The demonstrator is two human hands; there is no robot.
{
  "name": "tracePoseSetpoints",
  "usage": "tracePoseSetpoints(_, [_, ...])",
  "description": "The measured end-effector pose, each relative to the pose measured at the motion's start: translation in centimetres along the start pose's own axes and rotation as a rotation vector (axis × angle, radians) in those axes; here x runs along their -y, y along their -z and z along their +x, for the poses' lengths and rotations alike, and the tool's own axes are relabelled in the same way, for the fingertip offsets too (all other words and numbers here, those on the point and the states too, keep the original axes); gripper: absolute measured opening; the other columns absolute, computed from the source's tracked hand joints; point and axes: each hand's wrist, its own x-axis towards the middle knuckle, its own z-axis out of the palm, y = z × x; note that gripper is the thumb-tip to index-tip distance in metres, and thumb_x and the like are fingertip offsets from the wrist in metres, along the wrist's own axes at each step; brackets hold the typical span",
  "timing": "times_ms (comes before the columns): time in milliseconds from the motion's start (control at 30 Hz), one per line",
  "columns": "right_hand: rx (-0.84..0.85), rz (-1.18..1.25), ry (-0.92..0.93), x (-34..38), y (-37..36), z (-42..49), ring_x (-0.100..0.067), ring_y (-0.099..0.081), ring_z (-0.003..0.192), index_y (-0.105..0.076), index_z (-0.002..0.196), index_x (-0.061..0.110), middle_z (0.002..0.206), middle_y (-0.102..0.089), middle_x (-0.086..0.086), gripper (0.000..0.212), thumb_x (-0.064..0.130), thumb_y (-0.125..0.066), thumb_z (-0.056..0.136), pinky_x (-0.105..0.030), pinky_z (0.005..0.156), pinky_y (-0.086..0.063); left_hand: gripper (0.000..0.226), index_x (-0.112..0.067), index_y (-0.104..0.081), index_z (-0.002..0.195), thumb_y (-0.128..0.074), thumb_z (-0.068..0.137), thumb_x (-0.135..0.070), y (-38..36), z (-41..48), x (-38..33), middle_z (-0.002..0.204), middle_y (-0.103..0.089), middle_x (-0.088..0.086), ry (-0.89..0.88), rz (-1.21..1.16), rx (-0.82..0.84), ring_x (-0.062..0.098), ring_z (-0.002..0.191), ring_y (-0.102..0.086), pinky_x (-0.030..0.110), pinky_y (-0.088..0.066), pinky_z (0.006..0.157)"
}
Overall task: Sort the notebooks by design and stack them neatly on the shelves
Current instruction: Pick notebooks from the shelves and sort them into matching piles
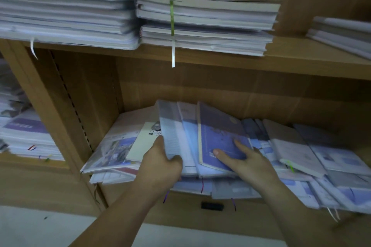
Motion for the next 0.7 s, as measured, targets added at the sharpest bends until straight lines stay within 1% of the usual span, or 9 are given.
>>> tracePoseSetpoints(100, [-0.020, -0.038, 0.007, -0.2, 0.0, 0.4, -0.026, -0.031, 0.149, -0.034, 0.151, 0.051, 0.163, -0.032, 0.005, 0.124, 0.109, -0.045, 0.042, -0.047, 0.117, -0.036, 0.032, -0.041, -0.051, 0.120, -0.068, 0.092, -0.040, -0.5, -0.4, 0.0, 0.100, -0.071, -0.008, -0.025, -0.017, -0.014, 0.019, 0.078, -0.073, 0.040, -0.063, 0.061])
tracePoseSetpoints(167, [-0.060, -0.031, 0.022, -0.7, -0.1, 0.6, -0.027, -0.035, 0.146, -0.039, 0.149, 0.050, 0.160, -0.037, 0.004, 0.123, 0.109, -0.047, 0.041, -0.047, 0.116, -0.037, 0.050, -0.042, -0.050, 0.122, -0.069, 0.081, -0.062, -0.9, -0.7, -0.1, 0.104, -0.070, -0.014, -0.041, -0.005, -0.012, 0.017, 0.085, -0.073, 0.044, -0.063, 0.072])
tracePoseSetpoints(233, [-0.078, -0.009, 0.055, -1.2, -0.4, 0.7, -0.025, -0.038, 0.144, -0.043, 0.147, 0.049, 0.157, -0.040, 0.004, 0.121, 0.107, -0.052, 0.041, -0.046, 0.115, -0.039, 0.057, -0.042, -0.050, 0.121, -0.069, 0.075, -0.071, -1.3, -1.1, -0.2, 0.104, -0.069, -0.017, -0.054, -0.009, -0.029, 0.015, 0.088, -0.073, 0.045, -0.063, 0.076])
tracePoseSetpoints(333, [-0.099, 0.031, 0.120, -1.1, -0.8, 0.1, -0.022, -0.041, 0.140, -0.052, 0.140, 0.050, 0.146, -0.042, 0.002, 0.116, 0.103, -0.061, 0.037, -0.044, 0.113, -0.041, 0.062, -0.037, -0.050, 0.121, -0.074, 0.073, -0.069, -2.1, -1.5, -0.4, 0.103, -0.068, -0.016, -0.046, -0.036, -0.071, 0.013, 0.090, -0.071, 0.044, -0.063, 0.076])
tracePoseSetpoints(400, [-0.089, 0.030, 0.175, -1.1, -0.7, -0.3, -0.018, -0.040, 0.138, -0.056, 0.136, 0.051, 0.142, -0.039, 0.004, 0.112, 0.101, -0.065, 0.037, -0.042, 0.113, -0.041, 0.068, -0.031, -0.048, 0.122, -0.081, 0.071, -0.062, -2.7, -1.5, -0.5, 0.105, -0.068, -0.015, -0.031, -0.043, -0.092, 0.011, 0.093, -0.070, 0.043, -0.062, 0.079])
tracePoseSetpoints(500, [-0.064, 0.056, 0.235, -2.1, -0.3, -0.4, -0.008, -0.041, 0.132, -0.060, 0.133, 0.049, 0.137, -0.042, 0.009, 0.098, 0.095, -0.068, 0.048, -0.036, 0.113, -0.040, 0.069, -0.029, -0.047, 0.121, -0.086, 0.068, -0.050, -3.8, -1.7, -0.6, 0.106, -0.068, -0.012, -0.013, -0.067, -0.124, 0.014, 0.095, -0.069, 0.044, -0.061, 0.081])
tracePoseSetpoints(567, [-0.100, 0.129, 0.225, -3.0, 0.1, 0.0, -0.011, -0.045, 0.135, -0.062, 0.131, 0.046, 0.140, -0.050, 0.008, 0.086, 0.092, -0.064, 0.058, -0.039, 0.113, -0.041, 0.065, -0.030, -0.049, 0.117, -0.088, 0.067, -0.041, -4.3, -1.8, -0.6, 0.105, -0.069, -0.012, 0.006, -0.121, -0.128, 0.013, 0.094, -0.069, 0.044, -0.061, 0.082])
tracePoseSetpoints(633, [-0.074, 0.209, 0.156, -3.6, 0.6, 0.2, -0.017, -0.040, 0.143, -0.057, 0.137, 0.042, 0.150, -0.047, 0.003, 0.090, 0.089, -0.063, 0.061, -0.043, 0.116, -0.039, 0.059, -0.031, -0.050, 0.114, -0.090, 0.070, -0.031, -4.8, -1.7, -0.8, 0.105, -0.070, -0.011, 0.030, -0.180, -0.113, 0.011, 0.093, -0.070, 0.043, -0.062, 0.081])
tracePoseSetpoints(700, [-0.045, 0.209, 0.111, -3.3, 0.8, 0.2, -0.018, -0.038, 0.145, -0.053, 0.144, 0.034, 0.155, -0.044, 0.004, 0.084, 0.074, -0.069, 0.073, -0.041, 0.118, -0.036, 0.055, -0.031, -0.052, 0.112, -0.088, 0.073, -0.021, -5.0, -1.3, -0.9, 0.104, -0.072, -0.008, 0.053, -0.248, -0.092, 0.012, 0.089, -0.073, 0.041, -0.064, 0.078])
